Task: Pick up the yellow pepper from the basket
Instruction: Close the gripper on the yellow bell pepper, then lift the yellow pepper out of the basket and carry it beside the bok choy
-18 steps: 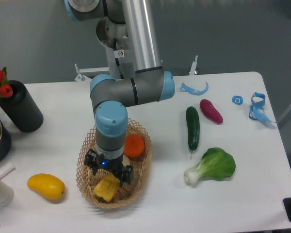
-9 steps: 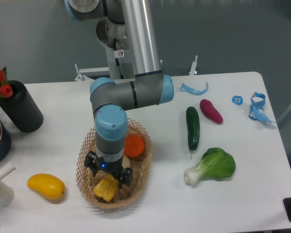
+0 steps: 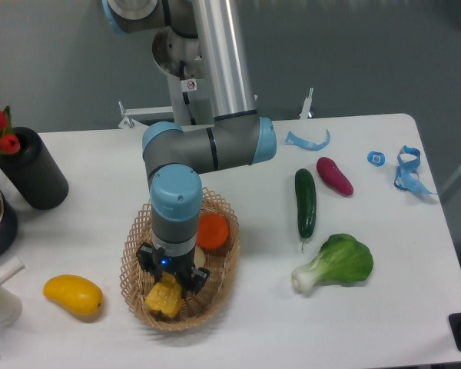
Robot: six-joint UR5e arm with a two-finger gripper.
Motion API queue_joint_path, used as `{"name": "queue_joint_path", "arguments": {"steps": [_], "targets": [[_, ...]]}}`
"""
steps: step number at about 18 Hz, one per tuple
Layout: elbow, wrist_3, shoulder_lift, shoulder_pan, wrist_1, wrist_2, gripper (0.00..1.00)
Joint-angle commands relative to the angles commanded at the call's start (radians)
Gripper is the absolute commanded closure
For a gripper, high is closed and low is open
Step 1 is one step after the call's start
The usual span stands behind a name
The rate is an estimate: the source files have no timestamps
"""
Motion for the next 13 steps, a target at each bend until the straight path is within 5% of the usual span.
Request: {"name": "queue_joint_path", "arguments": {"steps": [8,13], "targets": [[0.000,0.104,0.121,0.109,-0.008,-0.002,0.70],[0.000,0.361,0.166,0.317,-0.018,0.000,0.70]]}}
